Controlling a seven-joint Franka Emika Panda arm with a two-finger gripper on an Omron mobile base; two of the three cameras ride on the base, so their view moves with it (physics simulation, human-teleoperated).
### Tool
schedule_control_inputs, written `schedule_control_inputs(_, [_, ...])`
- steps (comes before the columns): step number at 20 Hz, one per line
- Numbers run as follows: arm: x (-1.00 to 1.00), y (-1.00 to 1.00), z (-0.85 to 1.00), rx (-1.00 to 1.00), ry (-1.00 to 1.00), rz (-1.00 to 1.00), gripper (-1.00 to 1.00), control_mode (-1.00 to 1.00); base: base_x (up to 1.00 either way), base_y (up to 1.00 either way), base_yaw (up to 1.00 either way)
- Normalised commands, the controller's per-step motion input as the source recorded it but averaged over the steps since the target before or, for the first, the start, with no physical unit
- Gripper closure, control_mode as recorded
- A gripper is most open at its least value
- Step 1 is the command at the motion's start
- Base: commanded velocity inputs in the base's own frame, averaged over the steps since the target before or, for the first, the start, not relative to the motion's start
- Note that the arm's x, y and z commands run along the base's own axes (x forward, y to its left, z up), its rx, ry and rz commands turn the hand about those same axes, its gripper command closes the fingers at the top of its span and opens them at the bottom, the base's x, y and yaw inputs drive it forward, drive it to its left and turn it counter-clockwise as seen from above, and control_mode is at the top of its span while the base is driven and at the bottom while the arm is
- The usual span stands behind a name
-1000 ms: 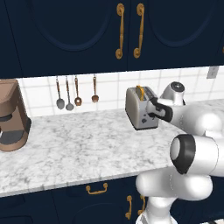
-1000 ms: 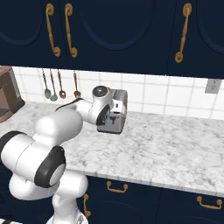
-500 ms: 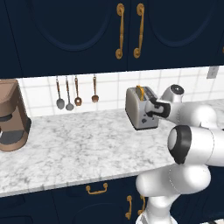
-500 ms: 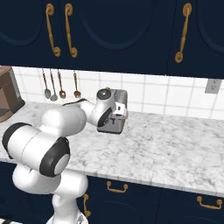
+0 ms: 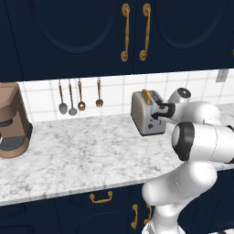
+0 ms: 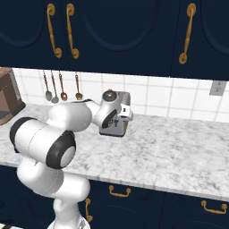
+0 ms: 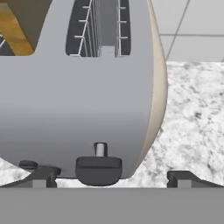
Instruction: Start the toaster. Once the lever pops up, take the bread to the plate on the dining counter.
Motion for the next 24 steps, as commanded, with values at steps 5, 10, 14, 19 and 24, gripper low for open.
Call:
schedule_control_inputs(5, [0.07,0.0,-0.19,0.0,0.0,0.0,-1.0,-1.0,0.0,0.0,0.0])
schedule_control_inputs(10, [0.03,0.0,-0.04,0.0,0.0,0.0,-1.0,-1.0,0.0,0.0,0.0])
schedule_control_inputs(14, [0.01,0.0,0.0,0.0,0.0,0.0,1.0,-1.0,0.0,0.0,0.0])
schedule_control_inputs(19, [0.0,0.0,0.0,0.0,0.0,0.0,1.0,-1.0,0.0,0.0,0.0])
schedule_control_inputs(24, [0.01,0.0,0.0,0.0,0.0,0.0,1.0,-1.0,0.0,0.0,0.0])
